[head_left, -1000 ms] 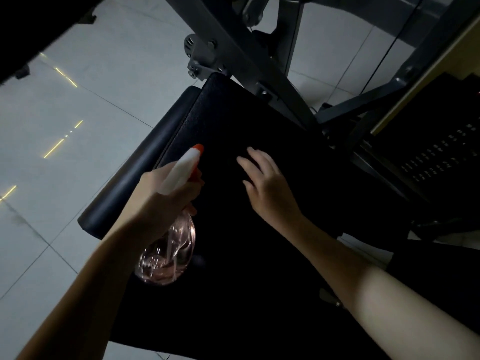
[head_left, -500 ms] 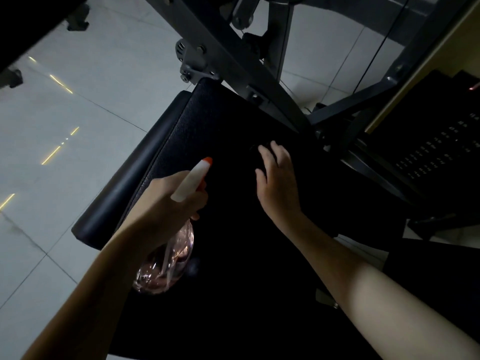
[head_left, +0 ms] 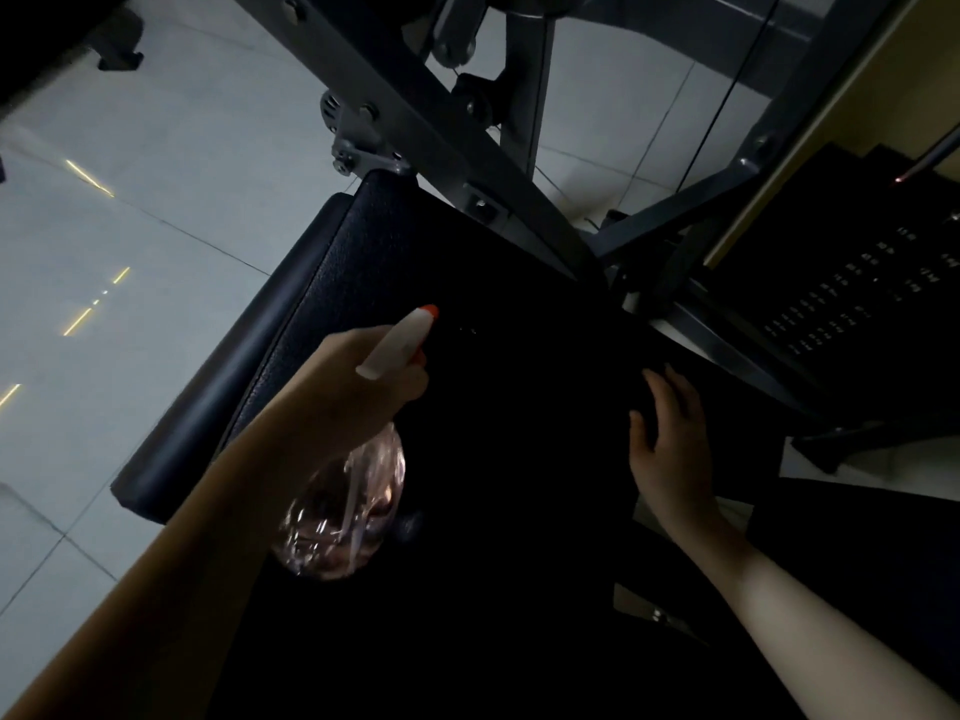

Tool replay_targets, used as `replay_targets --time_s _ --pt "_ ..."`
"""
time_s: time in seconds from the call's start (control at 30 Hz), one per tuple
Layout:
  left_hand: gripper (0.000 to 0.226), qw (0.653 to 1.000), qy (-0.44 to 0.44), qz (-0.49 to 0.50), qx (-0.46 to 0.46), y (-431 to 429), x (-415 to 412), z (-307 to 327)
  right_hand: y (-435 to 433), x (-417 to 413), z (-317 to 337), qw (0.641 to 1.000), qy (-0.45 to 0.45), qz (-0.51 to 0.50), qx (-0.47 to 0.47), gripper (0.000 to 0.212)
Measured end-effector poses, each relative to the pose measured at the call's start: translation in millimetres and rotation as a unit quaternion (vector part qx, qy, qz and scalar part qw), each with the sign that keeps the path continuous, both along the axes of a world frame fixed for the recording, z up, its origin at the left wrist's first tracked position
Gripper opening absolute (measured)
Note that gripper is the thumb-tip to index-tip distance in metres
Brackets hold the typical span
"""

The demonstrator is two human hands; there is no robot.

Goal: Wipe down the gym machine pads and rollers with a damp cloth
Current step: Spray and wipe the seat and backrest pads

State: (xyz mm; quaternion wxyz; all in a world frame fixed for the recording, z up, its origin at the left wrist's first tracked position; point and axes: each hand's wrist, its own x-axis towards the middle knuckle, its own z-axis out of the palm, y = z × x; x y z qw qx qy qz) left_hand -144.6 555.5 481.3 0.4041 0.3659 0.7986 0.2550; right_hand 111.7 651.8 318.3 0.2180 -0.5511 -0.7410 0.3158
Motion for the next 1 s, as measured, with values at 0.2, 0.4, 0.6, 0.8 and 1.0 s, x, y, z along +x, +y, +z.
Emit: replay_targets --time_s 0.2,0.4,0.6,0.8,1.0 --pt "0.027 1.0 -0.004 -0.002 -0.015 13.8 10.6 -11.4 1.5 4.2 0.5 1.0 0.007 0.011 -0.016 0.049" --pt "0.02 0.999 0.034 -0.038 -0.009 14.5 16.0 -17.8 1.4 5.1 3.1 1.0 0.007 0.015 -0.014 0.048" --pt "0.01 0.998 0.019 -0.058 -0.018 16.0 13.6 -20.8 2.5 5.7 1.5 1.0 0.015 0.016 -0.014 0.047" --pt "0.018 0.994 0.01 -0.105 -0.041 13.5 21.3 -19.0 11.2 3.8 3.3 1.0 0.022 0.006 -0.021 0.047" --pt "0.013 0.987 0.007 -0.155 -0.044 12.3 25.6 -18.3 30.7 -8.2 10.5 0.999 0.014 -0.019 -0.032 0.045"
